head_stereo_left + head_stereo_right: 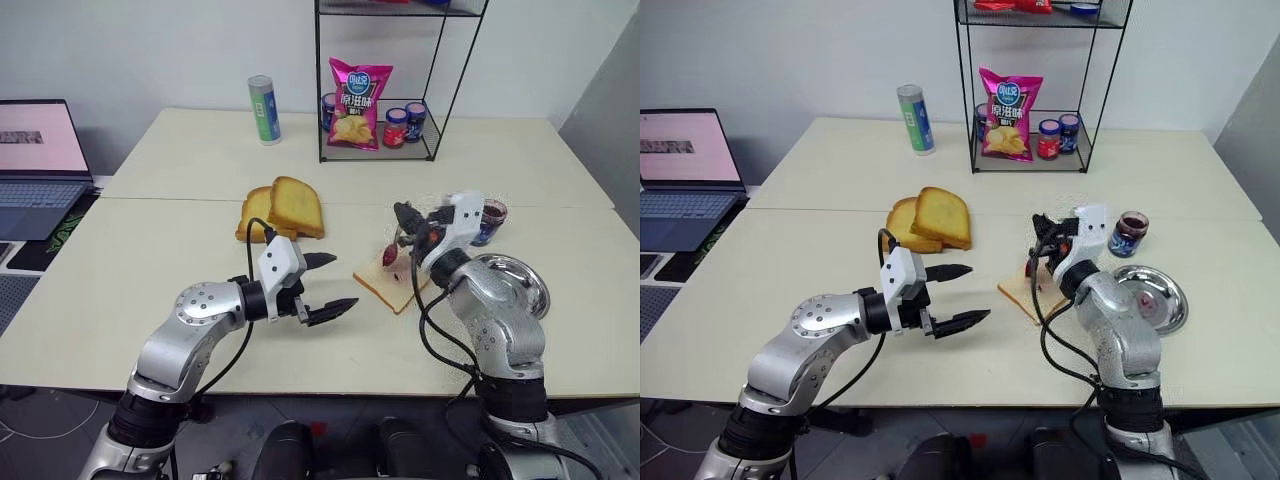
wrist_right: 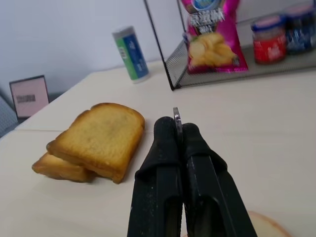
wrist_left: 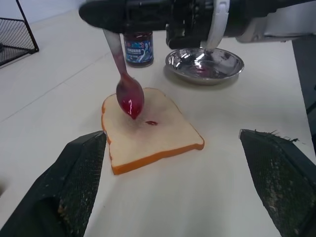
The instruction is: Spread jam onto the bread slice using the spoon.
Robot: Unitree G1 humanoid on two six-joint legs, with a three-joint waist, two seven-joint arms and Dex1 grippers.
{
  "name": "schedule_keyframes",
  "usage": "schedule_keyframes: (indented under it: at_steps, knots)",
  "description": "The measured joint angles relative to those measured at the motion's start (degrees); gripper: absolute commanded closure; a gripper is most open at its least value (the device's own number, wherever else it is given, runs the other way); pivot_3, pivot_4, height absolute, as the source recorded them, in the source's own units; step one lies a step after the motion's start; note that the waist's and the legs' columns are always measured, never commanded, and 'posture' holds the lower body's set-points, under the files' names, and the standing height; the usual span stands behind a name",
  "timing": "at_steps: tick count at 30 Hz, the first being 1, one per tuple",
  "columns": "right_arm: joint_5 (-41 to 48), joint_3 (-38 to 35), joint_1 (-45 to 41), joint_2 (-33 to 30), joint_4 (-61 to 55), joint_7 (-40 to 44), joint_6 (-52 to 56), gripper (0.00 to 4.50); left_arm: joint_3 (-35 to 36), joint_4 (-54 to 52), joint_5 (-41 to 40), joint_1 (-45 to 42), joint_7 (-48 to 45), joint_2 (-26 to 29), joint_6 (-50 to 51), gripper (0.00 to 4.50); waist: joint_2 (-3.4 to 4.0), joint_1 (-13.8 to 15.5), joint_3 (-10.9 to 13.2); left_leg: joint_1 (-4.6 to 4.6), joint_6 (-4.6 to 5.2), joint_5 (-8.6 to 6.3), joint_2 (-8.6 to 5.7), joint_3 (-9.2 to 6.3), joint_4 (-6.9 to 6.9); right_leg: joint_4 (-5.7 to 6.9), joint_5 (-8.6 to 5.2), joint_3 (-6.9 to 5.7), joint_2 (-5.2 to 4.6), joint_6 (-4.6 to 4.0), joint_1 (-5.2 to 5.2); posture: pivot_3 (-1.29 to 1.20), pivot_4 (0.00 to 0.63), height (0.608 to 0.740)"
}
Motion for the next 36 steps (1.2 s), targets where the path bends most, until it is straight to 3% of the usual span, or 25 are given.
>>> schedule_keyframes:
  at_steps: [7, 13, 21, 25, 32, 36]
  knots:
    - [3.54, -5.40, -0.26, 1.73, 7.49, -1.89, -0.59, 4.46, -0.54, 0.00, 0.02, -0.57, 0.07, -0.14, 0.00, 0.00, 0.01, -0.06, 0.00, 0.01, 0.00, 0.00, 0.00, 0.00, 0.00, 0.01, 0.00, 0.00, 0.01, 0.00, 0.00, 0.00, 0.150, 0.740]
    - [-2.37, 0.43, -0.49, -5.05, 8.02, 1.09, -6.70, 4.46, -0.74, 0.04, 0.03, -0.73, 0.02, -0.18, -0.01, 0.00, 0.01, 0.18, 0.00, 0.01, 0.01, 0.00, -0.07, -0.01, 0.02, -0.04, -0.09, 0.00, 0.00, 0.16, 0.04, 0.00, 0.150, 0.740]
    - [-7.50, 2.11, -0.48, -10.74, 7.92, 2.37, -11.06, 4.46, -0.95, 0.88, 0.15, -1.06, -0.03, -0.22, -0.83, 0.00, 0.01, 0.10, 0.00, 0.01, 0.00, 0.00, -0.01, 0.00, -0.01, -0.03, -0.08, 0.00, 0.01, 0.14, 0.02, 0.00, 0.150, 0.740]
    - [-6.47, 1.70, -1.03, -10.32, 5.32, 2.16, -9.79, 4.46, -1.17, 1.82, 0.37, -1.32, -0.05, -0.25, -1.04, 0.00, 0.01, 0.05, 0.01, 0.01, 0.00, 0.00, -0.01, 0.00, -0.01, -0.01, -0.08, 0.00, 0.01, 0.15, 0.00, 0.00, 0.150, 0.740]
    - [5.88, -3.59, -1.79, -2.12, 1.35, -1.61, 0.19, 4.46, -1.23, 1.91, 0.56, -1.36, -0.07, -0.52, -1.19, 0.00, 0.00, 0.00, 0.00, 0.01, 0.00, 0.00, 0.01, -0.02, -0.02, 0.00, 0.00, -0.01, 0.00, 0.01, 0.01, 0.00, 0.150, 0.740]
    - [7.70, -3.73, 0.79, -1.36, 2.62, -1.91, 1.98, 4.46, -1.25, 1.91, 0.61, -1.36, -0.09, -0.63, -1.20, 0.00, 0.00, 0.08, 0.00, 0.01, 0.00, 0.00, -0.02, -0.01, -0.01, -0.05, 0.00, 0.00, -0.02, 0.01, 0.03, 0.00, 0.150, 0.740]
